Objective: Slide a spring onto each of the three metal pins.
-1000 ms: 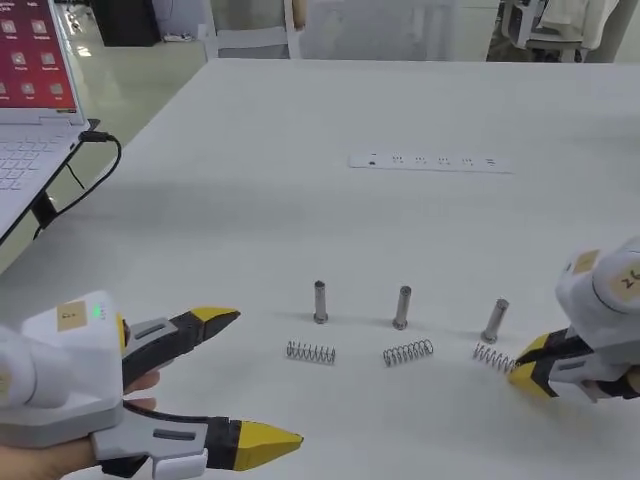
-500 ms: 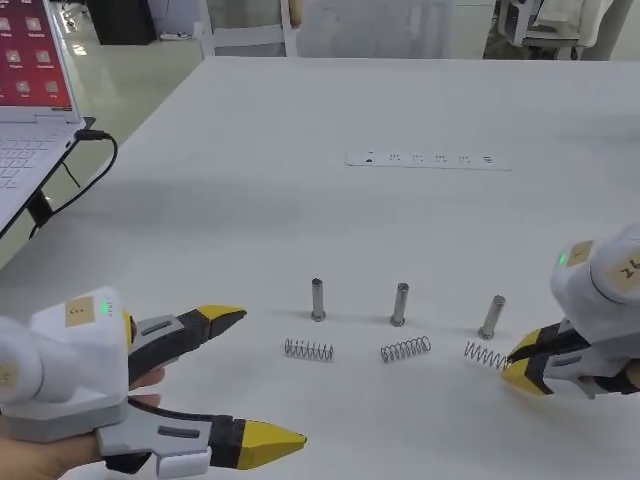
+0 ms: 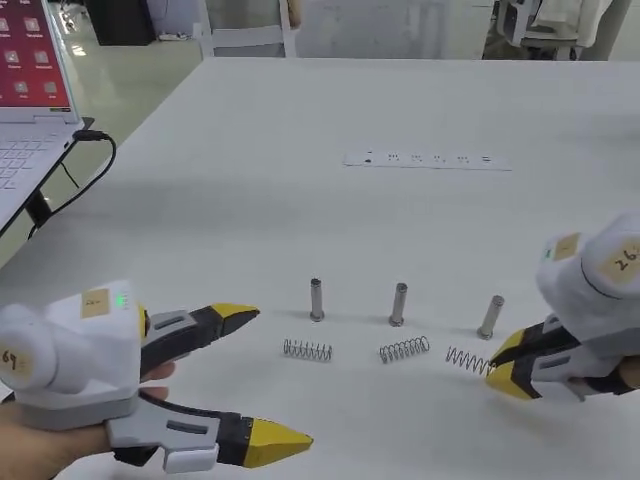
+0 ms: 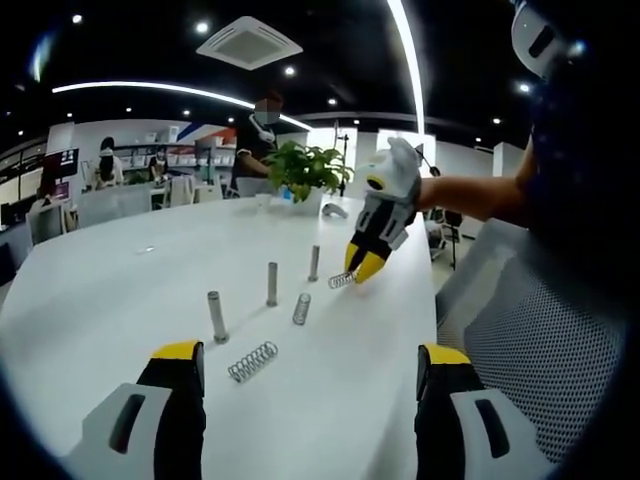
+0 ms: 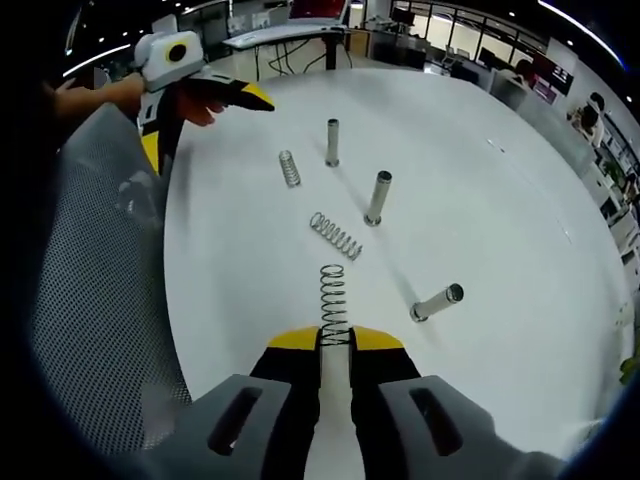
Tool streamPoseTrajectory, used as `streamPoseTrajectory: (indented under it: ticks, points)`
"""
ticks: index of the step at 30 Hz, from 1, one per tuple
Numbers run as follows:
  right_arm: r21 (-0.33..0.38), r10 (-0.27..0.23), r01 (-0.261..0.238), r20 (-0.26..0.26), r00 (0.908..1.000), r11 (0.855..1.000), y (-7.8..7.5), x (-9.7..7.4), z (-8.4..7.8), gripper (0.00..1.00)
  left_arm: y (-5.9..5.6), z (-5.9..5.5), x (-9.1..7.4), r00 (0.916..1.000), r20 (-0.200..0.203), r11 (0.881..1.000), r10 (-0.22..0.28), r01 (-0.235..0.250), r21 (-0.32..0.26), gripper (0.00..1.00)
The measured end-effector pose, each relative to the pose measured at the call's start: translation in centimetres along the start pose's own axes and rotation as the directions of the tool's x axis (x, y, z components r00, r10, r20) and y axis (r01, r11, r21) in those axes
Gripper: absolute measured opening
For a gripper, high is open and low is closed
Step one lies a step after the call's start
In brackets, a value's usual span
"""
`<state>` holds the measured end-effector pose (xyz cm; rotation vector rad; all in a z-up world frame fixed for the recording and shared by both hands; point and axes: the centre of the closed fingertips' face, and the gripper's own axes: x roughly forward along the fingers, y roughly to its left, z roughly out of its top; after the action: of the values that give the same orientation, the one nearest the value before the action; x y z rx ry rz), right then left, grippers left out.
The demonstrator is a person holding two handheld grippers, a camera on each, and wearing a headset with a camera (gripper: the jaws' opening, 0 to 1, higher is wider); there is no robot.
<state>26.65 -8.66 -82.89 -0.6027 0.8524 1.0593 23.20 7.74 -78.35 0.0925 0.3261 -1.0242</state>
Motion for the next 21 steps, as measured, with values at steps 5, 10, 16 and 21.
streamPoseTrajectory:
  ticks: [5, 10, 16, 21]
  points:
    - [-0.013, 0.014, -0.014, 0.000, 0.9999, 1.000, 0.4, 0.0, 0.2, 0.08, -0.4, -0.1, 0.4, 0.9994, -0.020, 1.000, -0.027, 0.027, 0.016, 0.82]
    - [-0.033, 0.026, -0.026, -0.002, 0.9997, 0.999, 0.8, -0.2, 0.5, 0.08, -0.7, 0.0, 0.8, 0.9979, -0.037, 0.998, -0.053, 0.054, 0.036, 0.81]
    - [-0.050, 0.043, -0.043, -0.003, 0.9991, 0.998, 1.3, -0.3, 0.9, 0.08, -1.0, 0.1, 1.1, 0.9957, -0.050, 0.995, -0.078, 0.081, 0.054, 0.78]
    - [-0.066, 0.060, -0.060, -0.002, 0.9982, 0.996, 1.9, -0.4, 1.2, 0.08, -1.3, 0.1, 1.4, 0.9931, -0.062, 0.993, -0.100, 0.104, 0.064, 0.76]
